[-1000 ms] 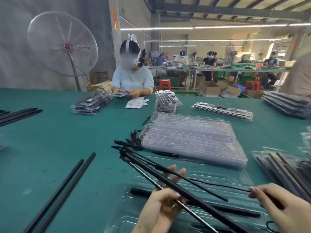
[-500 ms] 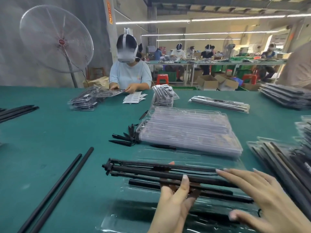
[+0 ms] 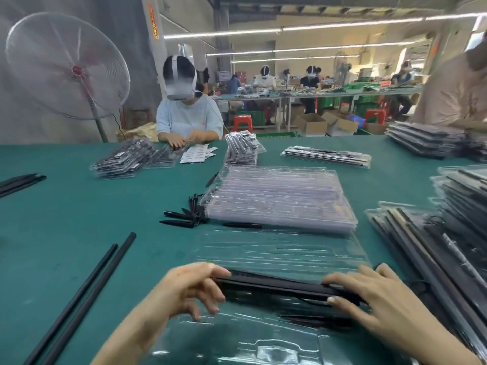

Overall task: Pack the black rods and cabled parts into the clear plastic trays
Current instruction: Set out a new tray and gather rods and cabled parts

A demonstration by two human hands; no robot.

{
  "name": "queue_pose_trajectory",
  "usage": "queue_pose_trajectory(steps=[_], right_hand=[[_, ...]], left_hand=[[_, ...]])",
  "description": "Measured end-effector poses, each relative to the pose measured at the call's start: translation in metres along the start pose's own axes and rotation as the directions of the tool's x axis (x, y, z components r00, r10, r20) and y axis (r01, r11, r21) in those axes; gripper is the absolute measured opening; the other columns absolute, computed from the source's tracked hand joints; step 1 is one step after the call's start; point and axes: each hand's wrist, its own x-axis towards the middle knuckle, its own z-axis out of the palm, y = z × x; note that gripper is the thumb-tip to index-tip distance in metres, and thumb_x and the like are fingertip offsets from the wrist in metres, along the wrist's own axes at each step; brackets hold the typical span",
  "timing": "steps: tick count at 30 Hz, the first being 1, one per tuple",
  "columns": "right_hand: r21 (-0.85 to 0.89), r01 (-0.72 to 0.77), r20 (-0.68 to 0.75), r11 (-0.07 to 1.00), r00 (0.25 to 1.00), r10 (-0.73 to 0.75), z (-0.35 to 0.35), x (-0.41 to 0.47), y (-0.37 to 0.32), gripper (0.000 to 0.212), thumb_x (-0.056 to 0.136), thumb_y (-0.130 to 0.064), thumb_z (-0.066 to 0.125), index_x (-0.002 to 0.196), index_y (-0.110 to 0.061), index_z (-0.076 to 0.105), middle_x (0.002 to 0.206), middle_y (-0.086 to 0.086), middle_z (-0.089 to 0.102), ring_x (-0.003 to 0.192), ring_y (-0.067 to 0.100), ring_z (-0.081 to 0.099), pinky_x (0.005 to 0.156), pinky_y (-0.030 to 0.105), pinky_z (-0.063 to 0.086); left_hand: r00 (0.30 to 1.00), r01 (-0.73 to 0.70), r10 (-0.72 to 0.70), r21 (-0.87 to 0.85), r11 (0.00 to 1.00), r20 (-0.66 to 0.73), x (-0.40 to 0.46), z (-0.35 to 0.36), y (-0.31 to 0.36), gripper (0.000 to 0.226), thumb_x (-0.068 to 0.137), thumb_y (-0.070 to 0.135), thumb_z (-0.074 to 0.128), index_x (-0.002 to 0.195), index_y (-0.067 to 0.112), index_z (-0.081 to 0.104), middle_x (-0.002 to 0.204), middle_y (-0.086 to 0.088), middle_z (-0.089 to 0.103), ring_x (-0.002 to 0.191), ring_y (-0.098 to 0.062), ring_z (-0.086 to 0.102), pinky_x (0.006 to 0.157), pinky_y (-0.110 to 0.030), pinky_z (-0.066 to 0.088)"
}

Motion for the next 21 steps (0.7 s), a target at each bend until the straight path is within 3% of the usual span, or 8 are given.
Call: queue_pose_trajectory(steps=[3,5,7,9,10,13,16,21], right_hand=[[0.139,-0.046,0.161,0.989,0.987,0.023,0.001,-0.002,0.002,0.040,0.088,-0.071,0.032,0.101,-0.047,0.061,0.087,-0.032,0.063,0.080,-0.007,0.052,0.078,0.022,0.032],[0.207,-0.068,0.245,0.976,0.969,0.016,0.002,-0.003,0.004,0.048,0.082,-0.082,0.027,0.108,-0.052,0.054,0.098,-0.037,0.058,0.093,-0.009,0.052,0.087,0.022,0.032],[0.228,-0.077,0.290,0.971,0.957,0.007,0.003,-0.004,0.005,0.051,0.076,-0.088,0.022,0.113,-0.060,0.045,0.106,-0.038,0.054,0.101,-0.013,0.046,0.092,0.018,0.031],[0.258,-0.096,0.315,0.961,0.949,0.010,0.004,-0.003,0.005,0.051,0.072,-0.091,0.018,0.113,-0.067,0.039,0.106,-0.033,0.051,0.103,-0.014,0.042,0.092,0.015,0.032],[0.279,-0.105,0.316,0.955,0.949,0.012,0.005,-0.003,0.005,0.051,0.072,-0.092,0.017,0.112,-0.069,0.039,0.105,-0.031,0.047,0.102,-0.012,0.041,0.093,0.017,0.033],[0.296,-0.099,0.294,0.950,0.956,0.008,0.008,-0.003,0.008,0.054,0.071,-0.091,0.012,0.113,-0.072,0.039,0.119,-0.035,0.028,0.114,-0.010,0.031,0.098,0.016,0.032],[0.316,-0.090,0.307,0.944,0.952,-0.012,0.010,-0.002,0.007,0.049,0.075,-0.086,0.020,0.120,-0.074,0.036,0.135,-0.036,0.018,0.124,-0.007,0.022,0.104,0.016,0.024],[0.282,-0.028,0.328,0.959,0.942,-0.069,0.017,0.001,-0.003,0.052,0.082,-0.077,0.020,0.121,-0.062,0.052,0.145,-0.033,0.024,0.124,0.003,0.029,0.099,0.037,0.036]], left_hand=[[0.908,-0.156,0.252,0.288,0.945,-0.336,0.004,-0.016,-0.011,0.021,0.095,0.013,0.054,0.088,0.024,0.070,0.075,-0.006,0.070,0.064,-0.011,0.061,0.054,-0.021,0.045],[0.850,-0.213,0.426,0.539,0.815,-0.309,0.007,-0.017,-0.024,0.024,0.093,0.015,0.058,0.094,0.037,0.067,0.084,0.008,0.069,0.081,-0.002,0.060,0.071,-0.015,0.043],[0.837,-0.263,0.524,0.722,0.640,-0.160,0.013,-0.014,-0.039,0.028,0.094,0.023,0.057,0.110,0.046,0.060,0.113,0.022,0.061,0.112,0.006,0.050,0.095,-0.010,0.034],[0.865,-0.264,0.501,0.831,0.489,-0.020,0.021,-0.008,-0.052,0.037,0.097,0.036,0.048,0.129,0.054,0.042,0.143,0.026,0.036,0.139,0.005,0.021,0.115,-0.018,0.014],[0.888,-0.240,0.460,0.874,0.422,0.023,0.025,-0.005,-0.058,0.040,0.099,0.042,0.039,0.133,0.059,0.028,0.150,0.030,0.016,0.143,0.005,0.003,0.118,-0.023,0.001],[0.939,-0.185,0.337,0.929,0.322,0.070,0.033,0.001,-0.067,0.044,0.102,0.045,0.019,0.132,0.068,-0.003,0.145,0.035,-0.021,0.135,0.004,-0.032,0.113,-0.029,-0.021],[0.964,-0.122,0.260,0.967,0.222,0.062,0.032,0.000,-0.069,0.048,0.102,0.044,0.010,0.128,0.067,-0.022,0.142,0.033,-0.033,0.130,0.001,-0.041,0.112,-0.037,-0.025],[0.966,-0.050,0.257,0.987,0.151,0.010,0.028,0.007,-0.068,0.051,0.101,0.042,0.006,0.128,0.057,-0.035,0.140,0.031,-0.038,0.129,-0.002,-0.042,0.110,-0.045,-0.027]])
